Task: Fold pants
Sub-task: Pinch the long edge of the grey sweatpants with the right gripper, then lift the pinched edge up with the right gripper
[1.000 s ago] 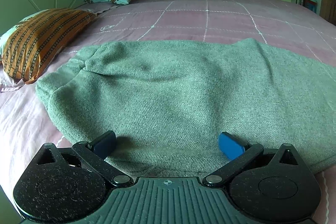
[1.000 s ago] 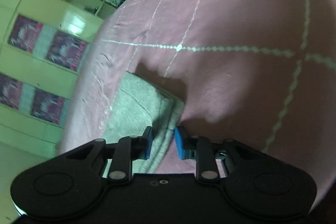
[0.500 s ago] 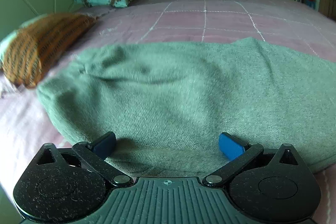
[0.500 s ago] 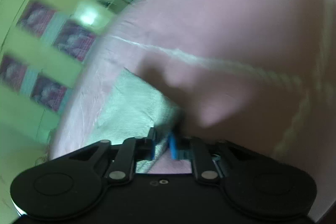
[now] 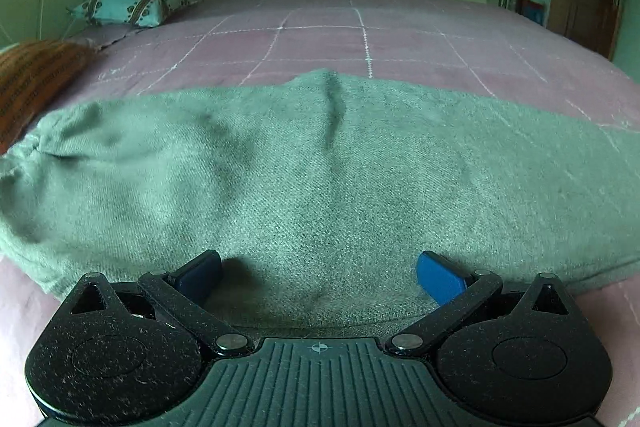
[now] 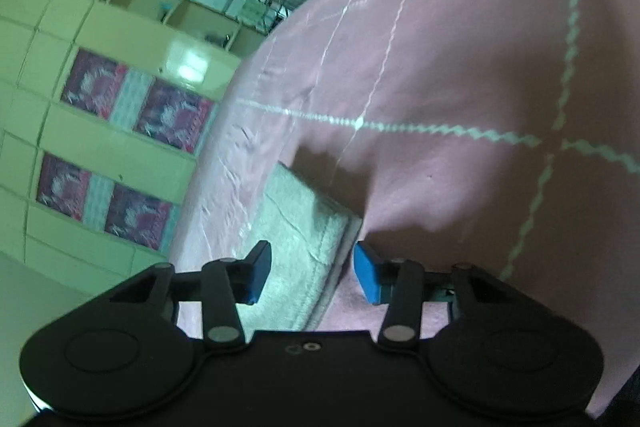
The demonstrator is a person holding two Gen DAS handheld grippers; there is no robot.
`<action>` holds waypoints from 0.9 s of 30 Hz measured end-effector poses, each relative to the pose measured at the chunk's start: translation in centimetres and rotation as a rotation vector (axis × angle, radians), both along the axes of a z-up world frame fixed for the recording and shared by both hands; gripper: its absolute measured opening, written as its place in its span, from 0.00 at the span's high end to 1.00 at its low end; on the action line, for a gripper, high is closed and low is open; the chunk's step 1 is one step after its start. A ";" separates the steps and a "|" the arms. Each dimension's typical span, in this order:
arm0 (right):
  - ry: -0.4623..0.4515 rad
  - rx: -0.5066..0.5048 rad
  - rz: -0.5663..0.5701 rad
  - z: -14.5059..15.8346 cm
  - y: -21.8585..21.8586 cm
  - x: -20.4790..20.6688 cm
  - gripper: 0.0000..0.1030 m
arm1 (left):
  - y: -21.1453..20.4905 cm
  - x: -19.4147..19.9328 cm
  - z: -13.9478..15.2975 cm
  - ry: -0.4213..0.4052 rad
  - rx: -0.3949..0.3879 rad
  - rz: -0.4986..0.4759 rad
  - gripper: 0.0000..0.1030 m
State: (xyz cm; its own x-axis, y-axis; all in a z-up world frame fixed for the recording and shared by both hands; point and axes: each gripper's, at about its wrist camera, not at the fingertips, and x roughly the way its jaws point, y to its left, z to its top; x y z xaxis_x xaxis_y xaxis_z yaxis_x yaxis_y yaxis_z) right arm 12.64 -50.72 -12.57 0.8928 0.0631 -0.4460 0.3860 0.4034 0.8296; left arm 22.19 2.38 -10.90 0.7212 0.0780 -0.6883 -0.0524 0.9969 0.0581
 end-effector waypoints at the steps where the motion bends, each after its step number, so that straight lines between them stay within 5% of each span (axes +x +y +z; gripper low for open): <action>1: 0.005 0.001 0.007 -0.1 0.0 0.5 0.66 | -0.1 0.1 0.4 0.015 0.003 0.009 0.00; 8: -0.014 0.004 0.026 0.1 1.2 -0.9 0.69 | -6.4 0.0 2.4 -0.009 -0.034 -0.061 0.00; 12: -0.011 0.057 -0.053 -0.8 0.2 -1.5 0.97 | -9.6 0.7 0.9 0.053 -0.072 -0.039 0.00; 18: 0.001 0.057 0.018 -1.1 -0.2 -0.2 0.91 | -9.4 0.6 1.1 0.056 -0.070 -0.050 0.00; 27: 0.047 -0.130 0.071 0.3 0.6 1.2 0.95 | -9.9 0.0 1.7 0.038 -0.078 -0.035 0.00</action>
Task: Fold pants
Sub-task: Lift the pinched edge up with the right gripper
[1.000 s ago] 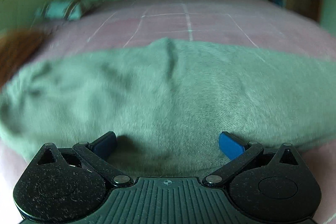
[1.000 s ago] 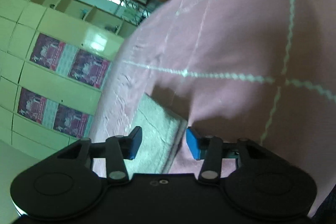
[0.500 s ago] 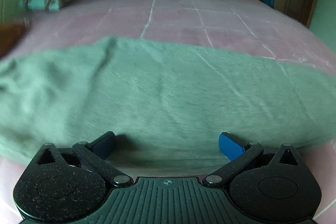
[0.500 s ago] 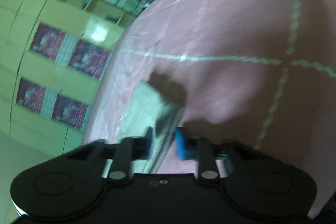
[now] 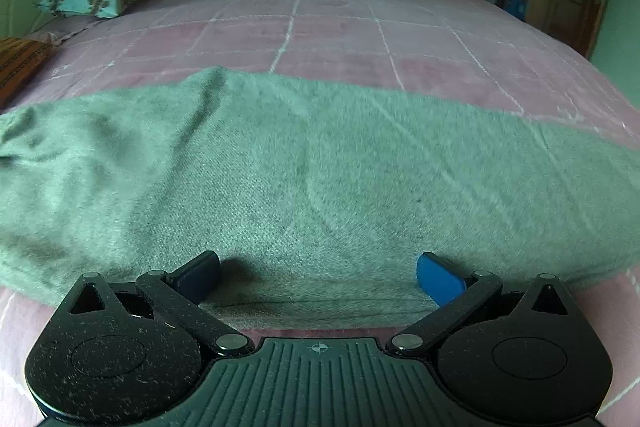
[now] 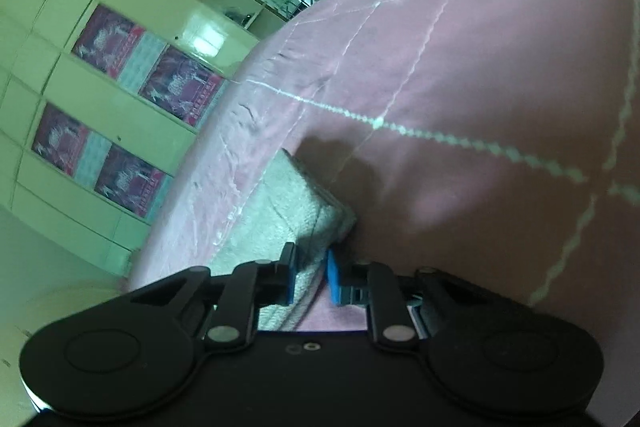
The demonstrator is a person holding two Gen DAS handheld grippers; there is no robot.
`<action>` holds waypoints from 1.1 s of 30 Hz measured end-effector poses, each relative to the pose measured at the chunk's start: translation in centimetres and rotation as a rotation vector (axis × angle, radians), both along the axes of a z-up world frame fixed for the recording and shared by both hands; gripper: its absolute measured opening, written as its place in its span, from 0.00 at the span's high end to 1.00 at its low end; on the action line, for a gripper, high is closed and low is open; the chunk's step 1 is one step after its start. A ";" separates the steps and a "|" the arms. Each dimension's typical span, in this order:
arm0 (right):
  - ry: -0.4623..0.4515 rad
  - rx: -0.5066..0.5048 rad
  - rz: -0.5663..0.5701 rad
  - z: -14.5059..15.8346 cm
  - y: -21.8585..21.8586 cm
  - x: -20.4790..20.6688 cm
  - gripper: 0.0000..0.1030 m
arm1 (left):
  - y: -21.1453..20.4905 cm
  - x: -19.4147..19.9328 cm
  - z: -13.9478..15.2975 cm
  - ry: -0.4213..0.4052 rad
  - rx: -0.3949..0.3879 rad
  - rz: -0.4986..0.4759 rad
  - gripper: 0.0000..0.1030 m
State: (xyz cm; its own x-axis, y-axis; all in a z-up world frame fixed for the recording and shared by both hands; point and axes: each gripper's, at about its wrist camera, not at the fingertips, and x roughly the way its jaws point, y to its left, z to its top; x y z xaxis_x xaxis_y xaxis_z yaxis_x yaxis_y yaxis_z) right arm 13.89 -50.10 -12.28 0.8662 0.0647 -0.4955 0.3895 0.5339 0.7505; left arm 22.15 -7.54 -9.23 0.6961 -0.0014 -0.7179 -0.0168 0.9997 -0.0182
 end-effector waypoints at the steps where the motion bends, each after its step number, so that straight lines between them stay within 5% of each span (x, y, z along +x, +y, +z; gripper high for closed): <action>1: 0.004 0.020 -0.007 -0.2 -0.1 0.0 0.96 | -0.6 -0.3 0.4 -0.014 -0.015 -0.009 0.00; 7: -0.018 0.071 -0.012 0.4 0.2 -0.9 0.82 | -7.2 -0.5 0.9 -0.037 -0.074 -0.116 0.00; 11: -0.045 0.104 -0.008 -0.1 0.2 -1.3 0.82 | -11.1 -0.1 -0.7 -0.011 0.013 -0.121 0.00; 15: -0.085 0.177 -0.042 -0.7 -0.4 -2.3 0.82 | -11.3 -0.2 0.8 -0.012 -0.061 -0.127 0.00; 18: -0.079 0.173 -0.036 -0.9 -0.3 -2.0 0.82 | -12.6 0.3 -0.2 0.023 0.013 -0.140 0.00; 28: -0.103 0.178 -0.027 -1.0 -0.4 -1.8 0.81 | -11.5 -0.5 -0.6 -0.027 0.022 -0.070 0.00; 33: -0.032 0.153 -0.014 -0.5 -0.2 -0.8 0.83 | -11.7 0.0 -0.9 -0.008 0.039 -0.084 0.00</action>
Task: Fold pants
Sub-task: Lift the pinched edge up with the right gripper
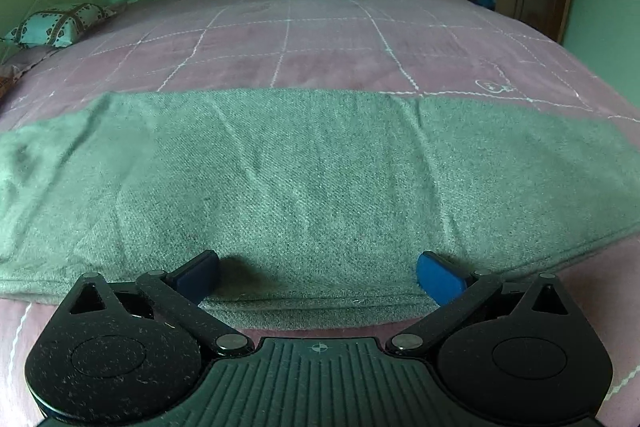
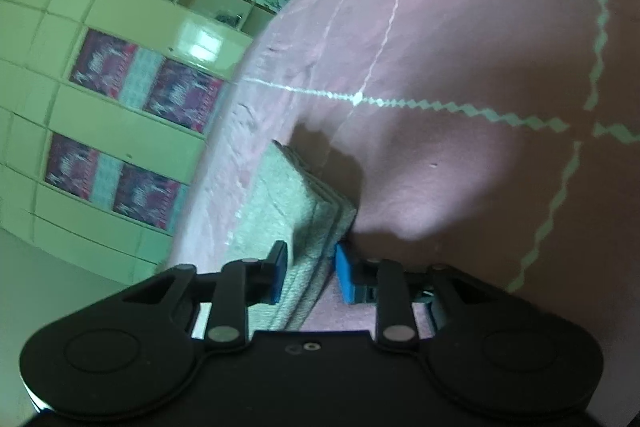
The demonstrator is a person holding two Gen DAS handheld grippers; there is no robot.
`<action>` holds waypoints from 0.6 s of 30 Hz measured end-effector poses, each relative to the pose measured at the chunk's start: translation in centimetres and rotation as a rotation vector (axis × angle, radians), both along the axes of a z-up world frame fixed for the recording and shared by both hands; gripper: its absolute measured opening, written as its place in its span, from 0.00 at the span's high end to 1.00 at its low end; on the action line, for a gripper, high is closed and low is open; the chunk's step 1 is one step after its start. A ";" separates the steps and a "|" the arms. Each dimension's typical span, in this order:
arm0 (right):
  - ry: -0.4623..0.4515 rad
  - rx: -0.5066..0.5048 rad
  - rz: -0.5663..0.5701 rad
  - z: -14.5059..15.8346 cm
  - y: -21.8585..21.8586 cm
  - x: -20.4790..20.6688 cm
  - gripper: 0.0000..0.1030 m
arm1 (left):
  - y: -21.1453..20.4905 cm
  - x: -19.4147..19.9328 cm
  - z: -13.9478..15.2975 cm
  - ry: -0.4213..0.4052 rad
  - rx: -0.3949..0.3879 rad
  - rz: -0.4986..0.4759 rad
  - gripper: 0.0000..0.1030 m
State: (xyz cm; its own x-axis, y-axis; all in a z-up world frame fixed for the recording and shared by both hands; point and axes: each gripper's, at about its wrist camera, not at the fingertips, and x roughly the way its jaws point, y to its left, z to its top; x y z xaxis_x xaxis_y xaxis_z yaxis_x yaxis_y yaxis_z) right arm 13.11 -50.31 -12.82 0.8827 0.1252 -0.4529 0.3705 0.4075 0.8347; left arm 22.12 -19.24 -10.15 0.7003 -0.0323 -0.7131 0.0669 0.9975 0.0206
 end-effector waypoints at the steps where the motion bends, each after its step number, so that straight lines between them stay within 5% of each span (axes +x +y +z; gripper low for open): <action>1: 0.002 -0.004 0.006 0.4 0.2 -0.2 0.80 | 0.0 0.1 -0.1 0.001 -0.003 0.001 0.00; 5: 0.032 -0.023 0.042 0.1 0.6 1.2 0.79 | -0.2 -0.2 -0.3 -0.010 0.005 0.007 0.00; 8: 0.053 -0.028 0.035 -0.5 0.4 2.5 0.97 | -0.2 0.0 -0.3 -0.005 0.005 0.004 0.00; 18: 0.018 -0.146 0.022 2.7 2.1 2.5 0.97 | 1.0 0.3 0.3 -0.003 -0.025 -0.037 0.00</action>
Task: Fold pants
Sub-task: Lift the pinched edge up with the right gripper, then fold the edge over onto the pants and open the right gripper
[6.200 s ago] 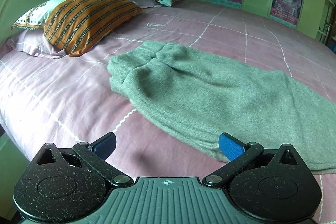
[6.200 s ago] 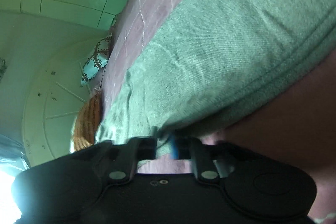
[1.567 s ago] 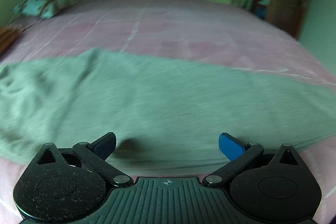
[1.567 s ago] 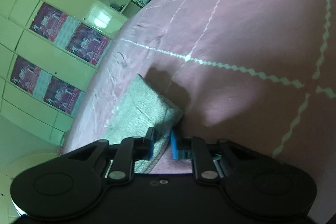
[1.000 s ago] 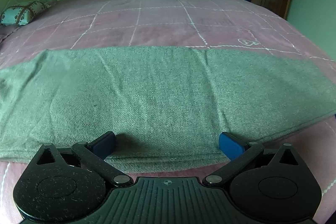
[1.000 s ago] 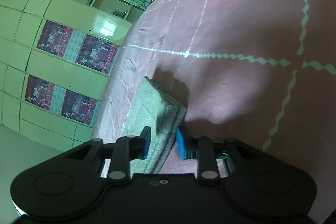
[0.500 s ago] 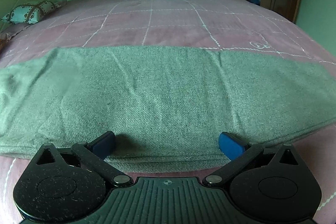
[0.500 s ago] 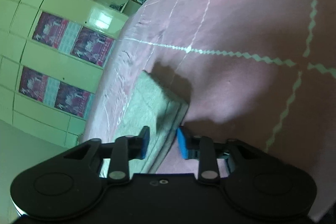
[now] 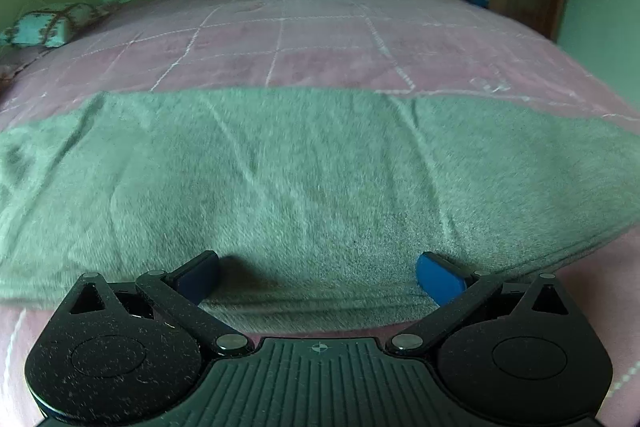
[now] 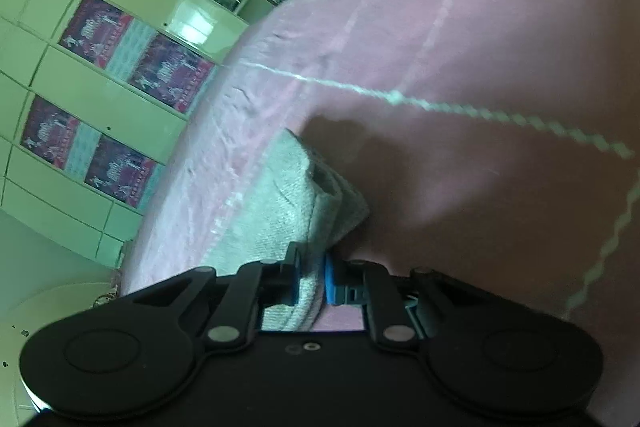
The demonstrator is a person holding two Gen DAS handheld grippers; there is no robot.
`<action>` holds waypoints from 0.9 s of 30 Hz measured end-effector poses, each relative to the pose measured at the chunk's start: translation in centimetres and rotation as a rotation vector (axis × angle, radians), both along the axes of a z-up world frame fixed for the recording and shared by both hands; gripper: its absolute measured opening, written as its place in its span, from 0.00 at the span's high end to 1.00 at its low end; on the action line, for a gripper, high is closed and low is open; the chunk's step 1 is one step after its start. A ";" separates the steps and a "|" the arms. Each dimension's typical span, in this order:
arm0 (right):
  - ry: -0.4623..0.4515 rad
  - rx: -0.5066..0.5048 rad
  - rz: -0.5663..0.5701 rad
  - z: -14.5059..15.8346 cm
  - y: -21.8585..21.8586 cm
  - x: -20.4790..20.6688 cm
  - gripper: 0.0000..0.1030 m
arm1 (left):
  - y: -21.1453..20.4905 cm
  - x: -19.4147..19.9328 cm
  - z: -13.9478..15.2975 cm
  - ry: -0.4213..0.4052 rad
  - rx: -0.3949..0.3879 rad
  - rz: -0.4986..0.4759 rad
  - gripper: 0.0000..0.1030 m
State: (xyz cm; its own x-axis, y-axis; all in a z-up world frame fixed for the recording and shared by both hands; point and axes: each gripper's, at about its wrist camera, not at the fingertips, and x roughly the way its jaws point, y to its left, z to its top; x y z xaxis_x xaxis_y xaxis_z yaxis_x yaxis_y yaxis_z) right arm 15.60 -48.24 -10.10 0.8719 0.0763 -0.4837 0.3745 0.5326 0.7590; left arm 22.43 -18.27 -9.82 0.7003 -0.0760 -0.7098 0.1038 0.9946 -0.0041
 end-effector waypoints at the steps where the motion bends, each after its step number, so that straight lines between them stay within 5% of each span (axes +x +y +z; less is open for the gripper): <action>1: -0.005 -0.007 0.000 0.6 0.3 0.1 0.97 | 1.0 -0.1 0.5 -0.009 -0.007 0.007 0.00; 7: -0.081 -0.162 0.075 6.4 5.7 1.8 0.97 | 15.6 -1.3 2.8 -0.098 0.016 0.195 0.00; 15: -0.206 -0.331 0.304 11.0 21.7 6.3 0.97 | 33.9 -5.2 3.8 -0.139 -0.017 0.494 0.00; 21: -0.174 -0.354 0.612 7.0 36.3 9.2 0.92 | 38.2 -7.3 2.2 -0.134 -0.071 0.566 0.00; 22: -0.139 -0.399 0.688 5.5 38.9 9.4 0.89 | 38.7 -7.5 1.8 -0.129 -0.077 0.576 0.00; 23: -0.044 -0.476 0.804 3.5 42.0 9.9 0.73 | 39.0 -7.4 1.3 -0.116 -0.082 0.580 0.00; 24: 0.050 -0.530 0.872 2.1 43.7 9.9 0.76 | 39.2 -7.3 0.9 -0.106 -0.090 0.582 0.00; 27: -0.084 -0.492 0.817 2.8 42.3 7.1 0.85 | 39.0 -7.5 1.2 -0.119 -0.122 0.555 0.00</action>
State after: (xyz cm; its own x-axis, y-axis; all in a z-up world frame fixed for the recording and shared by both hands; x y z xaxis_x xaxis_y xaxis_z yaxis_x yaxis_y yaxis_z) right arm 22.66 -5.99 -7.31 0.6724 0.4811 -0.5625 -0.2995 0.8718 0.3877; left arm 14.95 20.73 -8.66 0.7331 0.2492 -0.6328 -0.4267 0.8931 -0.1427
